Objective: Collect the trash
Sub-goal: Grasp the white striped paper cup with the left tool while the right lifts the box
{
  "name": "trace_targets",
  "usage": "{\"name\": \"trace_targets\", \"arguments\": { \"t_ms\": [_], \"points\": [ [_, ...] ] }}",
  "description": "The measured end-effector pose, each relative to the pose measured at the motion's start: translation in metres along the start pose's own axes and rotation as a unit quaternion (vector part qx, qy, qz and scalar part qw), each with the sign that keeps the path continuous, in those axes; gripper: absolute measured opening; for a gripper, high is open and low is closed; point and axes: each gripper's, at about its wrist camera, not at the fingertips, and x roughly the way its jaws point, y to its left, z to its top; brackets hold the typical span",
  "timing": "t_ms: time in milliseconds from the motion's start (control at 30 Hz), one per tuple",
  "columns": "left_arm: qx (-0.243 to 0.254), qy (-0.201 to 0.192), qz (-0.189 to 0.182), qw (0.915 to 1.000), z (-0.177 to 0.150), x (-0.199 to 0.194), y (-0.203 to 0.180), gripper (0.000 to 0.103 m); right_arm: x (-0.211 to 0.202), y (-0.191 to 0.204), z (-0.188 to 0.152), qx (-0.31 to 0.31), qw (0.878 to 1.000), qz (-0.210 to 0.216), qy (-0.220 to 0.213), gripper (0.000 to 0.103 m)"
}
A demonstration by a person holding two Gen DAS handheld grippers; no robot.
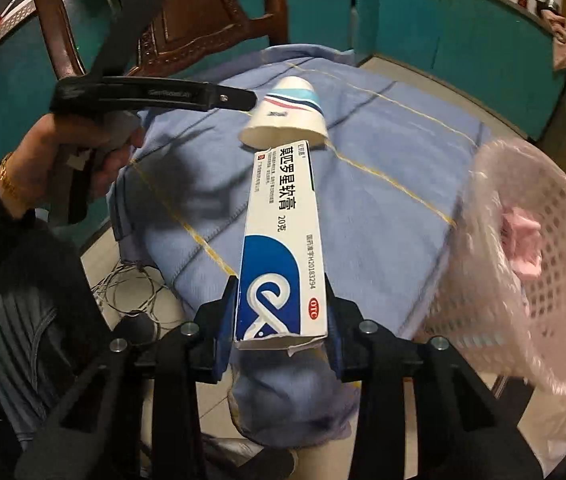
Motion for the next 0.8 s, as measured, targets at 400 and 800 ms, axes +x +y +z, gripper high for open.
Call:
{"name": "trace_targets", "arguments": {
  "t_ms": [400,800],
  "points": [
    [0.074,0.025,0.014,0.9968,-0.004,0.036,-0.020,0.027,-0.016,-0.033,0.007,0.133,0.989,-0.022,-0.065,0.038],
    [0.057,-0.116,0.013,0.9915,-0.004,-0.073,-0.010,0.007,-0.024,-0.016,0.024,0.178,0.972,-0.028,-0.154,0.038]
  ]
}}
